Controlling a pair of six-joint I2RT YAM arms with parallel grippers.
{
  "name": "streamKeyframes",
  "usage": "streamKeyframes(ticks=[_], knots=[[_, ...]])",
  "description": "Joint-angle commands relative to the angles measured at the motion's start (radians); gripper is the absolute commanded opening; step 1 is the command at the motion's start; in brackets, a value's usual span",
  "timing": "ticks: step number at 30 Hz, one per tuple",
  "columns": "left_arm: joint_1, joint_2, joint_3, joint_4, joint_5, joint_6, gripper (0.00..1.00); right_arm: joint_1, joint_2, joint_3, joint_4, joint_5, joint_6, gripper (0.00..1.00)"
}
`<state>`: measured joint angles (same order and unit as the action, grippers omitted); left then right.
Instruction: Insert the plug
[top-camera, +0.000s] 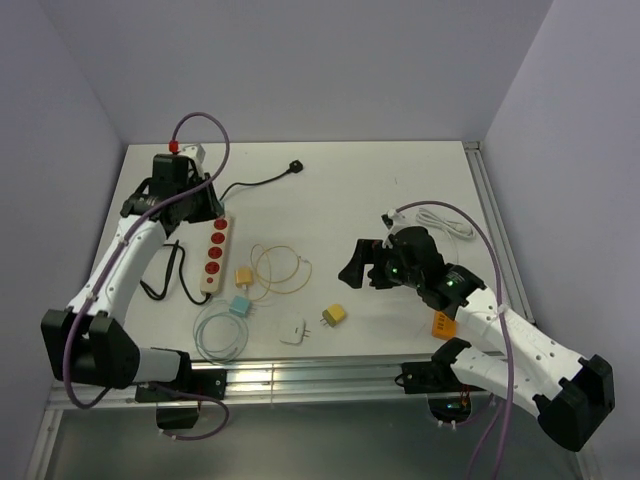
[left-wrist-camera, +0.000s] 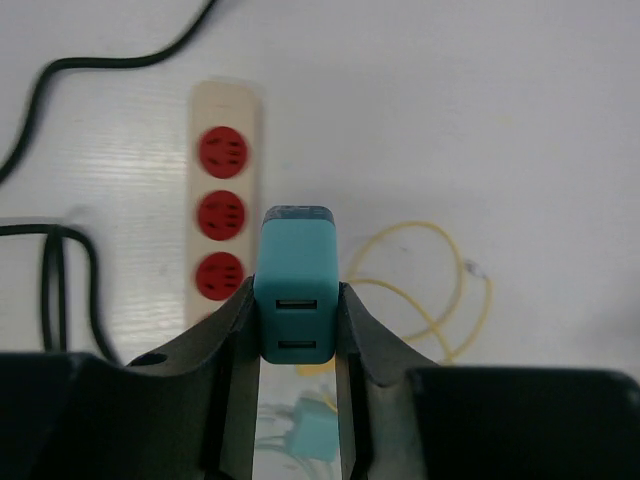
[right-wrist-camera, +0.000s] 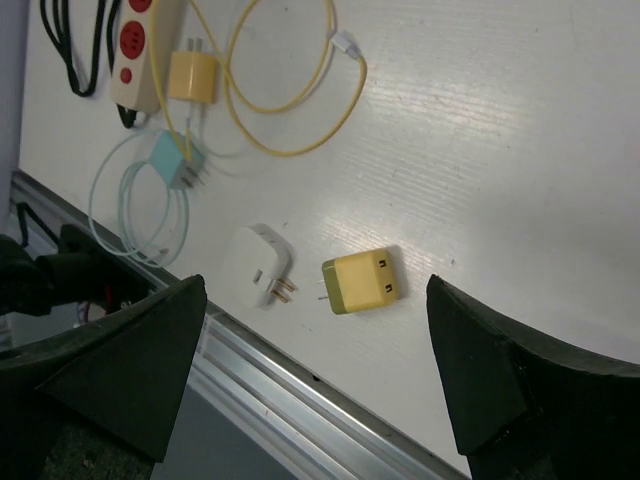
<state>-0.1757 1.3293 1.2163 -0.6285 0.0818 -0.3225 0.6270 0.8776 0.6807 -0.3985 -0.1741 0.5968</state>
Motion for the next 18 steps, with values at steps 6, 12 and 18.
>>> streamKeyframes(ticks=[6,12,18], knots=[[0.142,0.111,0.040,0.121,0.009,0.140,0.00,0.017,0.050,-0.003,0.055,0.001,-0.068,0.96],[0.140,0.198,0.034,0.167,0.015,0.125,0.00,0.016,0.090,0.020,0.070,-0.022,-0.084,0.96],[0.140,0.312,0.110,0.105,0.025,0.102,0.00,0.016,0.109,0.026,0.081,-0.030,-0.086,0.96]])
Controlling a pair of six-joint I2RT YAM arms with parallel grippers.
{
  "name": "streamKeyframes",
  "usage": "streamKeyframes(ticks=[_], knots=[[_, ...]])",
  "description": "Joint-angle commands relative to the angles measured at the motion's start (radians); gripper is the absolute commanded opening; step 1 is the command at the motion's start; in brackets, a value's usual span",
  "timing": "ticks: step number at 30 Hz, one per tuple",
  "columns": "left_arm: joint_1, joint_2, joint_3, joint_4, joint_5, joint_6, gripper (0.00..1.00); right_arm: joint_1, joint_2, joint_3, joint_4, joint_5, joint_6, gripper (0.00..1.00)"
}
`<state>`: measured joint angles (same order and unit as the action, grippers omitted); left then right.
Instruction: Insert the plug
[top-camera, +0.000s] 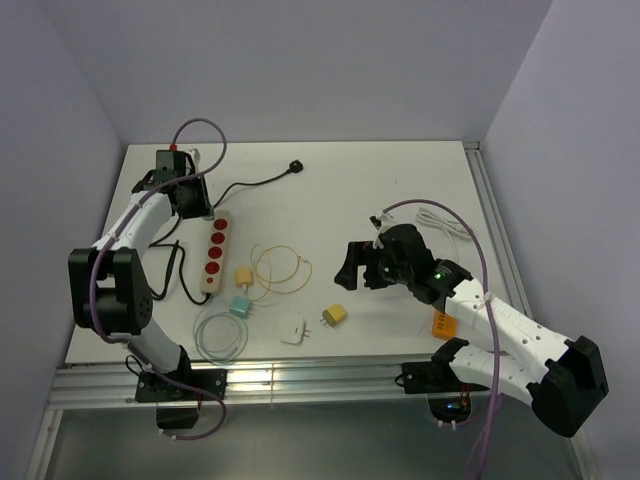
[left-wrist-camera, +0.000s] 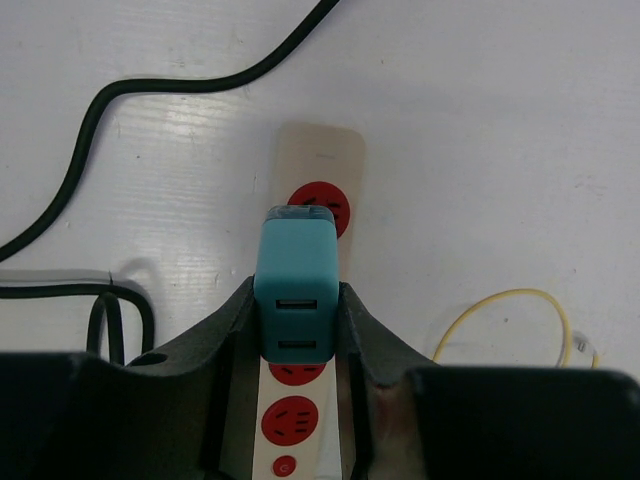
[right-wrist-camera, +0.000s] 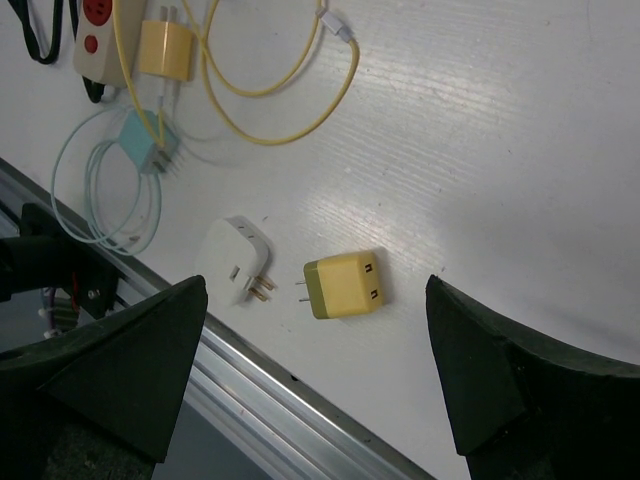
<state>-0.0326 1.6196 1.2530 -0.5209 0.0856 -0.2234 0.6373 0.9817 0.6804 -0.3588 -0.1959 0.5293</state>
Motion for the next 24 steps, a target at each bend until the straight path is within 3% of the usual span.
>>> streamKeyframes(ticks=[1,10,24], knots=[[-0.003,0.035,0.080,-0.005,0.043,0.004,0.00,0.007,0.008,0.027,0.040,-0.010,-0.018,0.96],[-0.007,0.121,0.166,-0.099,0.114,0.050,0.00,0.007,0.021,0.042,0.032,-0.011,-0.023,0.96],[-0.090,0.183,0.192,-0.137,-0.001,0.102,0.00,0.005,0.029,0.048,0.024,-0.020,-0.034,0.96]])
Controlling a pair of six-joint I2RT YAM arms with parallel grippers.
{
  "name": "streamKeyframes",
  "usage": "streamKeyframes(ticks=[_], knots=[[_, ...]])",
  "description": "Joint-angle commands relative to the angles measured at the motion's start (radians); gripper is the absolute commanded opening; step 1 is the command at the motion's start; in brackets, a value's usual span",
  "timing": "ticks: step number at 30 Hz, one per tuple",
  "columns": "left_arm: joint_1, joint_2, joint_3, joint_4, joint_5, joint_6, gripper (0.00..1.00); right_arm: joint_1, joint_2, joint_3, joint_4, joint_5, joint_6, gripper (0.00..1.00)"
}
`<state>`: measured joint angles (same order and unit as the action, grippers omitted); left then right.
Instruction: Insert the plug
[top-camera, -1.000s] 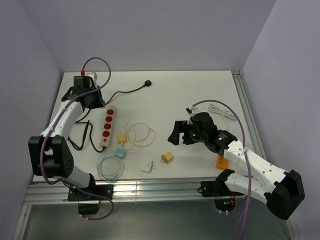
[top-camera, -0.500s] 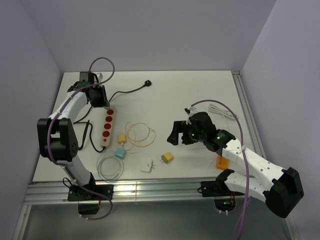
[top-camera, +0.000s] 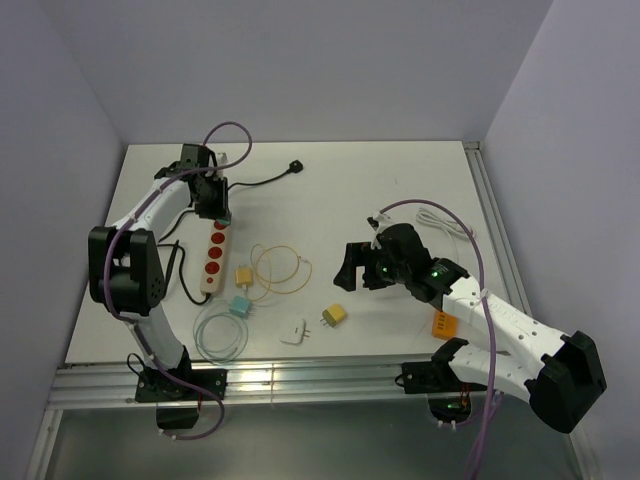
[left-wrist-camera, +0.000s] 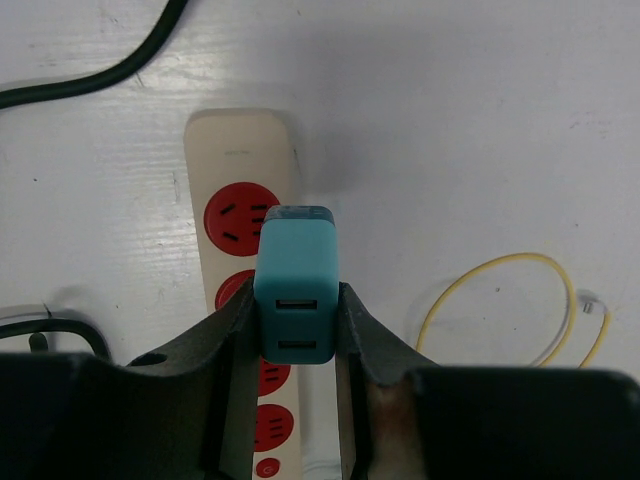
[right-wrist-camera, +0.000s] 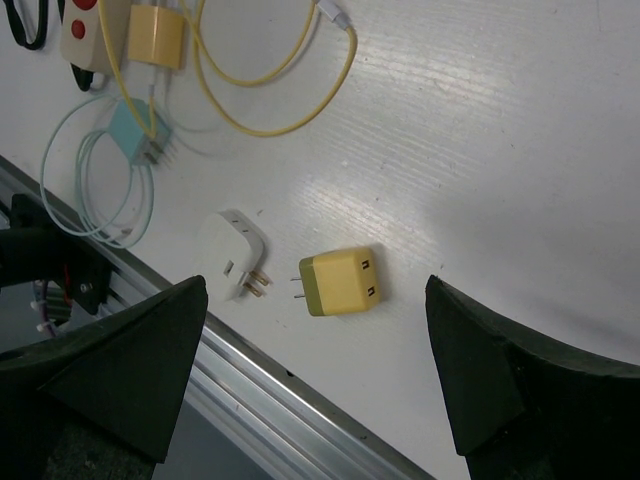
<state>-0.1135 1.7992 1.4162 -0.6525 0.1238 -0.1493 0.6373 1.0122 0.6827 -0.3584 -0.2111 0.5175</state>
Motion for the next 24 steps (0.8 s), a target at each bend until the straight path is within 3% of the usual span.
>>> streamKeyframes(ticks=[1,24], knots=[[-0.009,0.002,0.024,-0.004,-0.053,0.028,0.00,0.005,-0.001,0.044,0.027,-0.005,-0.022,0.96],[-0.008,0.051,0.020,0.005,-0.110,0.037,0.00,0.005,0.016,0.046,0.035,-0.022,-0.024,0.96]])
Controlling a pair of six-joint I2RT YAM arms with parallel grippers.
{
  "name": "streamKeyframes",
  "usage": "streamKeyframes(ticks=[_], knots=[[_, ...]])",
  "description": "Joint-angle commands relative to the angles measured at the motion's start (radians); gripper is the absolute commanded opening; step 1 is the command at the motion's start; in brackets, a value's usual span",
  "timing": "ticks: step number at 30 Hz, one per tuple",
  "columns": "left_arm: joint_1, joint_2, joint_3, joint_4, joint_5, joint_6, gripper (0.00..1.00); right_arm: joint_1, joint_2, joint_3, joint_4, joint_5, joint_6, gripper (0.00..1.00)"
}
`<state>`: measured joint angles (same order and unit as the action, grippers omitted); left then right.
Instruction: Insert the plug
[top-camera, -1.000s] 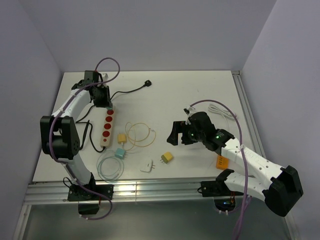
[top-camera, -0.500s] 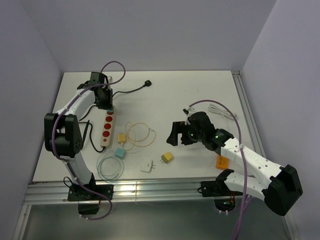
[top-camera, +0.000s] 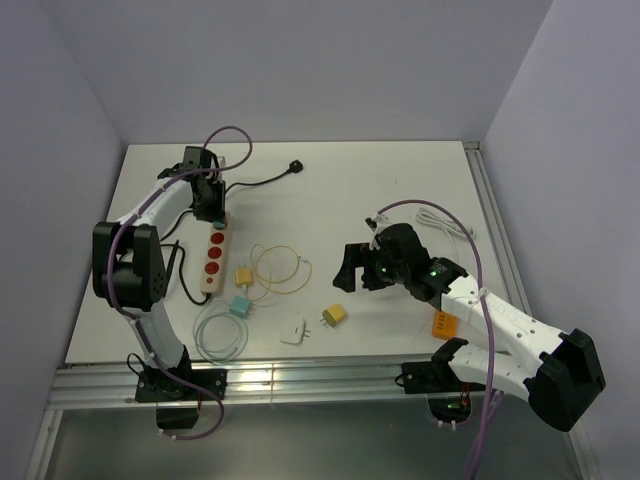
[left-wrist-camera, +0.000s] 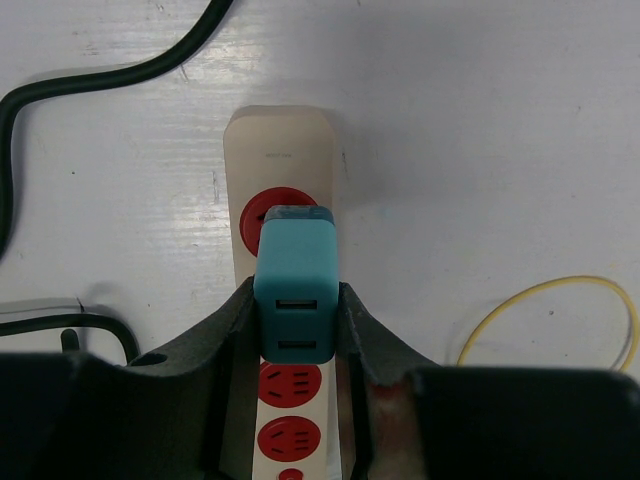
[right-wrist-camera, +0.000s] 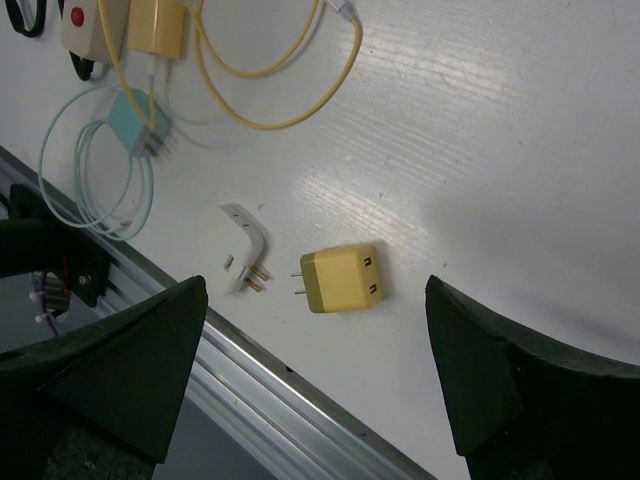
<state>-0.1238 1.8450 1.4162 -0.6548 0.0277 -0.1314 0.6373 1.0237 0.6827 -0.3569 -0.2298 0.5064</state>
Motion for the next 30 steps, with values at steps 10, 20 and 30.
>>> streamKeyframes(ticks=[10,20,30], knots=[[0.006,0.074,0.084,-0.048,-0.023,-0.004,0.00,0.005,-0.001,0.055,0.024,0.001,-0.016,0.96],[0.036,0.141,0.093,-0.069,-0.022,0.007,0.00,0.007,0.006,0.057,0.038,-0.017,-0.008,0.95],[0.024,0.186,0.024,-0.054,-0.118,0.020,0.00,0.009,0.001,0.044,0.045,-0.020,-0.005,0.96]])
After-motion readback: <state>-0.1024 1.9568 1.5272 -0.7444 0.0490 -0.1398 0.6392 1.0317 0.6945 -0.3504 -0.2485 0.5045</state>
